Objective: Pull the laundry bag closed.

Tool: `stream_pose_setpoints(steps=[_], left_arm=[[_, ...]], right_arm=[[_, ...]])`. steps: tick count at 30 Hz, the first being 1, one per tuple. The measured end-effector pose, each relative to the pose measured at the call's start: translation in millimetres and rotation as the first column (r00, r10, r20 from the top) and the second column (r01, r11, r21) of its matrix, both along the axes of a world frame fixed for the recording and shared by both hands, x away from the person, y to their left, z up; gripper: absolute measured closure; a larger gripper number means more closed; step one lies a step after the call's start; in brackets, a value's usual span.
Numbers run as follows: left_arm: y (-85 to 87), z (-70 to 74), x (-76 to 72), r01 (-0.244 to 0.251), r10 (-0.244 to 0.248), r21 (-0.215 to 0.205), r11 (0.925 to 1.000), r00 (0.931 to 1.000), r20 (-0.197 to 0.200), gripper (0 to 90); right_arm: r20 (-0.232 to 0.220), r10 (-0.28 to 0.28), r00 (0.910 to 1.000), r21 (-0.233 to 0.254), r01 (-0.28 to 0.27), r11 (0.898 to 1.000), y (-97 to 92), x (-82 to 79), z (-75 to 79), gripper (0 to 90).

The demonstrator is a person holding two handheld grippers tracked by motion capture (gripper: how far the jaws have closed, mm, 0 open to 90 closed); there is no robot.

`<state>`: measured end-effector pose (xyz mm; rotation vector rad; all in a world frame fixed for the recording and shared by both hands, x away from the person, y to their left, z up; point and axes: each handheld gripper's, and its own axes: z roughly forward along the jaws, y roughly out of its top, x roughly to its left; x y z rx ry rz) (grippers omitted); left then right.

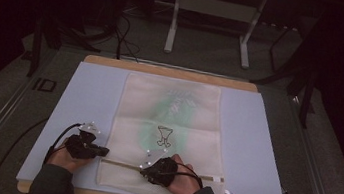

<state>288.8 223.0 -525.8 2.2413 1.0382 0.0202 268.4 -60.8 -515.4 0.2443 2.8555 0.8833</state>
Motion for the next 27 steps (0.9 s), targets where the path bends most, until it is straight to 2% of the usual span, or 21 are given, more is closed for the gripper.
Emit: stream_pose_setpoints(steps=[9,27], left_arm=[[0.0,0.1,0.0,0.000,0.000,0.002,1.0000,1.0000,0.000,89.8],[0.1,0.0,0.0,0.000,0.000,0.001,1.0000,1.0000,0.000,89.8]], right_arm=[[0.001,-0.004,1.0000,-0.010,0.004,1.000,-3.9,-0.8,0.8,82.2],[-0.010,-0.033,0.9994,-0.018,0.032,0.999,-26.7,-0.4,2.3,82.2]])
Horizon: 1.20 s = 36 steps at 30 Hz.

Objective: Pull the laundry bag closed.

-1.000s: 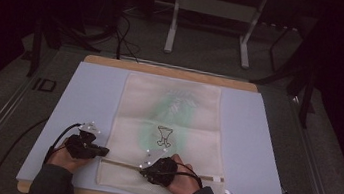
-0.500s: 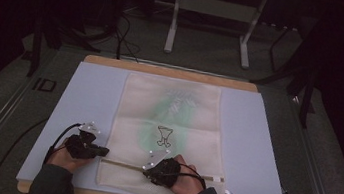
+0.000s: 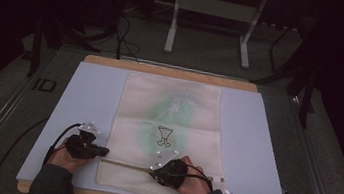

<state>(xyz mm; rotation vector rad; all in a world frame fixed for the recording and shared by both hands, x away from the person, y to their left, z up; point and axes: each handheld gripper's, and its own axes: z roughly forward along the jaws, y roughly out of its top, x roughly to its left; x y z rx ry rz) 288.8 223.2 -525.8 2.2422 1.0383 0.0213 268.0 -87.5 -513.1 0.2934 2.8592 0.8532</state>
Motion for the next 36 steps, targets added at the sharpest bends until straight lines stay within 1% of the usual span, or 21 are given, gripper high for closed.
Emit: stream_pose_setpoints(steps=[9,10,15,20,23,26,28,31,36], left_arm=[[0.0,0.0,-0.1,-0.001,0.001,0.000,1.0000,1.0000,0.000,89.9],[0.1,0.0,0.0,0.000,0.000,0.000,1.0000,1.0000,0.000,89.9],[0.0,0.0,0.0,0.000,0.000,0.000,1.0000,1.0000,0.000,89.8],[-0.1,0.0,-0.1,0.000,0.000,0.000,1.0000,1.0000,0.000,89.8],[-0.1,0.0,-0.1,0.000,0.000,0.000,1.0000,1.0000,0.000,89.8],[-0.1,0.0,-0.2,-0.001,0.001,0.000,1.0000,1.0000,0.001,89.8],[-0.1,0.0,-0.2,-0.001,0.001,0.000,1.0000,1.0000,0.001,89.8],[0.0,0.0,-0.1,0.000,0.000,0.000,1.0000,1.0000,0.001,89.8],[0.1,0.0,-0.1,0.000,0.000,0.000,1.0000,1.0000,0.001,89.8]], right_arm=[[-0.002,-0.011,0.9999,-0.006,0.011,1.000,-8.6,0.2,0.1,82.3],[0.003,-0.009,1.0000,-0.002,0.009,1.000,-9.7,0.5,-0.6,82.2],[-0.008,-0.025,0.9997,-0.005,0.025,1.000,-15.8,-0.5,-0.6,82.3],[-0.002,-0.021,0.9998,-0.003,0.021,1.000,-18.1,-0.6,-0.8,82.3],[-0.006,-0.027,0.9996,-0.009,0.027,1.000,-19.7,-1.4,-0.5,82.2],[0.000,-0.026,0.9997,-0.008,0.026,1.000,-22.4,-1.2,-0.2,82.2],[-0.006,-0.037,0.9993,-0.006,0.037,0.999,-24.1,-2.1,-0.2,82.3],[0.001,-0.033,0.9995,-0.008,0.033,0.999,-26.4,-2.4,-0.2,82.2],[-0.002,-0.039,0.9992,-0.012,0.039,0.999,-30.3,-2.8,0.5,82.2]])
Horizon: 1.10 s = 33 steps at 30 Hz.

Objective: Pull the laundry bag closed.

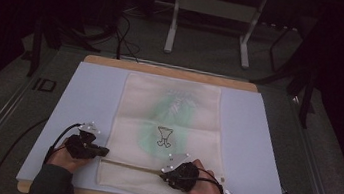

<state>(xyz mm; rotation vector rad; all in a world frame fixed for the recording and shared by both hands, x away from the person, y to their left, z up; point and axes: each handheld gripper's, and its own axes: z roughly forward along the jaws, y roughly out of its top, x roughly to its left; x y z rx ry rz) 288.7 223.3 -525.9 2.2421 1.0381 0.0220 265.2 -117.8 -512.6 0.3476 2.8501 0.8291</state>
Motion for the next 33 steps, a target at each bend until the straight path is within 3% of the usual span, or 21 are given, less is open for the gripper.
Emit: stream_pose_setpoints(steps=[33], left_arm=[[0.0,-0.2,-0.2,-0.001,0.001,-0.003,1.0000,1.0000,0.002,89.9]], right_arm=[[-0.003,-0.057,0.9984,0.001,0.057,0.998,-30.9,-2.1,-0.5,82.3]])
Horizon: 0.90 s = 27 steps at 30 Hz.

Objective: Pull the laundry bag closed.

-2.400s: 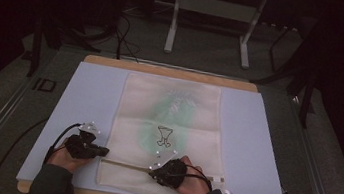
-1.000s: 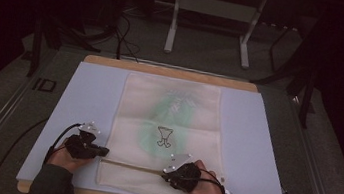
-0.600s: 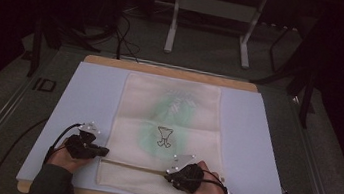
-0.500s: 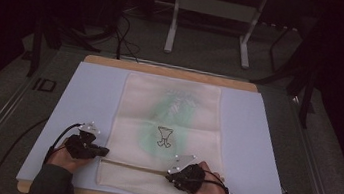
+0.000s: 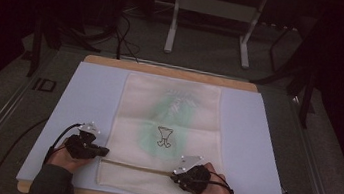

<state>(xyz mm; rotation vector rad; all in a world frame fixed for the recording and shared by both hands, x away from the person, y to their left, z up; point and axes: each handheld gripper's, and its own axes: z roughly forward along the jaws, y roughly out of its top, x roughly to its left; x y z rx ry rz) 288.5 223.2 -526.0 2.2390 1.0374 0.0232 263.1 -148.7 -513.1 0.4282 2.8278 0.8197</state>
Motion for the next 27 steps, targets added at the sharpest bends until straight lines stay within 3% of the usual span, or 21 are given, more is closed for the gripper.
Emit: stream_pose_setpoints(steps=[27], left_arm=[[-0.2,0.3,0.3,0.003,-0.003,0.004,1.0000,1.0000,-0.001,89.8]], right_arm=[[-0.002,-0.056,0.9984,0.003,0.056,0.998,-26.2,-0.9,0.3,82.2]])
